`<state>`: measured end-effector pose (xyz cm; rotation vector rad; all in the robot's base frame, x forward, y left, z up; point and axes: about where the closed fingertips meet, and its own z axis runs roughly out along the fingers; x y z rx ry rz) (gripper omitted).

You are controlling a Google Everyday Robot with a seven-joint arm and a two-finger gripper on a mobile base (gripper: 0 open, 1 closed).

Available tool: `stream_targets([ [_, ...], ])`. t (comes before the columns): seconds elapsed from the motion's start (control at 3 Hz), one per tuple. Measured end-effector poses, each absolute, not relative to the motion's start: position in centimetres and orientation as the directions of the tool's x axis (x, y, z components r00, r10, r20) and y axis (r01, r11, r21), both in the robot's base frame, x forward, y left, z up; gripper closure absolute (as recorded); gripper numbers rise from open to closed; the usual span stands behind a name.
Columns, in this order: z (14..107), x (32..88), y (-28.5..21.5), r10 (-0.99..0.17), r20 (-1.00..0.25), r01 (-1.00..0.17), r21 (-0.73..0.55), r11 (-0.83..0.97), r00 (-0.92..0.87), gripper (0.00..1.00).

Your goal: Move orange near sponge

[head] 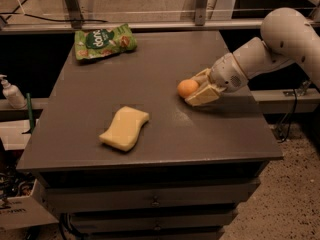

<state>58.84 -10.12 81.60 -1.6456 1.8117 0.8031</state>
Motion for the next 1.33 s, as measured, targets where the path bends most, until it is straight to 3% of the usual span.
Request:
stream_targets([
  [1.33,82.5,54.2,-5.3,-0.596,-0.797,-0.992,-0.032,-0.12,0.098,1.0],
])
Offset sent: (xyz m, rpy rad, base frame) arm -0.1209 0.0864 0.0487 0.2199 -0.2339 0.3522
